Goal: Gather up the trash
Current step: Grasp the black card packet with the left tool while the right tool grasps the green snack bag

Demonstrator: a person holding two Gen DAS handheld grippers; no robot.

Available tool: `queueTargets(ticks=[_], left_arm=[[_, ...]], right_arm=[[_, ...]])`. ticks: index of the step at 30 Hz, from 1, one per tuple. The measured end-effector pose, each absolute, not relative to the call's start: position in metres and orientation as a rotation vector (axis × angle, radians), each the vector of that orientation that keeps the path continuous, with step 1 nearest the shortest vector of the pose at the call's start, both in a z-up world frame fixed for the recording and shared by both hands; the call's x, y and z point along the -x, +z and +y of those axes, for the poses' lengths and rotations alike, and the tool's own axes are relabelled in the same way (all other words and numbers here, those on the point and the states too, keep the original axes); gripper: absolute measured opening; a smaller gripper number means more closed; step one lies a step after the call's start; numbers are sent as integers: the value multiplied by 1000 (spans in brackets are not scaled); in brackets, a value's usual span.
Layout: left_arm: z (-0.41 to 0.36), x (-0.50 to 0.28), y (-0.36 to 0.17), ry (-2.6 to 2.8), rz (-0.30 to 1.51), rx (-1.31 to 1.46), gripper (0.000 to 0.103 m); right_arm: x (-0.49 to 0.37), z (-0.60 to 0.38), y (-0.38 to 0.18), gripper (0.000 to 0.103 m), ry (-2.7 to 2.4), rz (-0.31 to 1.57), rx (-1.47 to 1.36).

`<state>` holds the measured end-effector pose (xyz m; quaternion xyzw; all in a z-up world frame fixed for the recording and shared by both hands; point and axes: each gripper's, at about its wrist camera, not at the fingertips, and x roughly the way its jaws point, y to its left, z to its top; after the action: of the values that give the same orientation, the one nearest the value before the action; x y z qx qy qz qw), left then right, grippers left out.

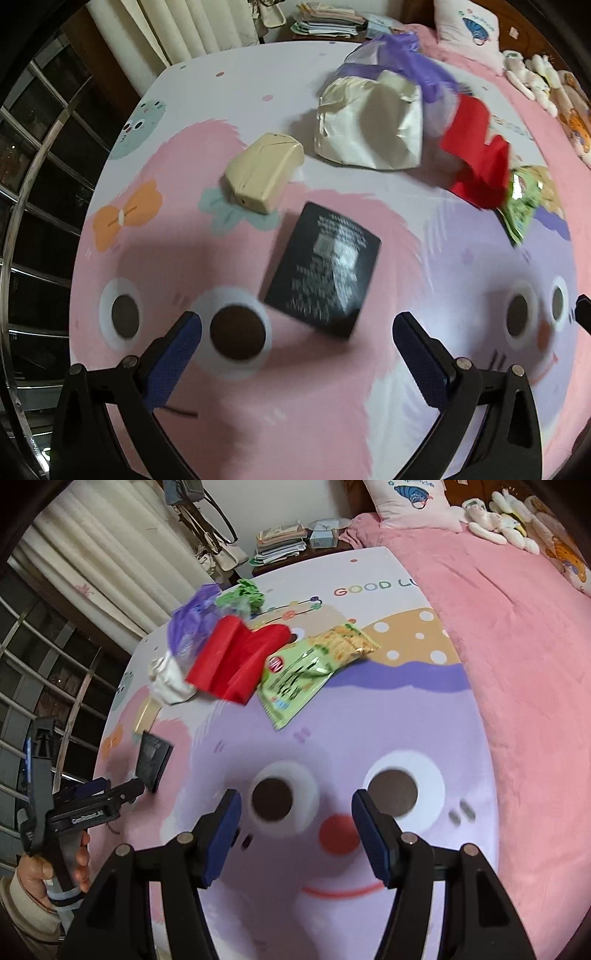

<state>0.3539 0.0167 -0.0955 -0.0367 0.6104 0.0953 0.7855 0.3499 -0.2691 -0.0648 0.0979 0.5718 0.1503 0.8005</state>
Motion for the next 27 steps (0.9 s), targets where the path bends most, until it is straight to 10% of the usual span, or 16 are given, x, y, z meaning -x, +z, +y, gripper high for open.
queueTargets(ticks=[13, 20, 27], left_arm=[[17, -382, -125, 200, 1351, 99, 102], [17, -387, -122, 136, 1331, 131, 66], [14, -390, -123, 135, 1333, 130, 65]], right_arm=[[-417, -277, -93, 75, 288, 1267, -299], [-452, -280, -105, 75, 229, 1303, -430], [-480, -268, -108, 76, 120, 1311, -445]])
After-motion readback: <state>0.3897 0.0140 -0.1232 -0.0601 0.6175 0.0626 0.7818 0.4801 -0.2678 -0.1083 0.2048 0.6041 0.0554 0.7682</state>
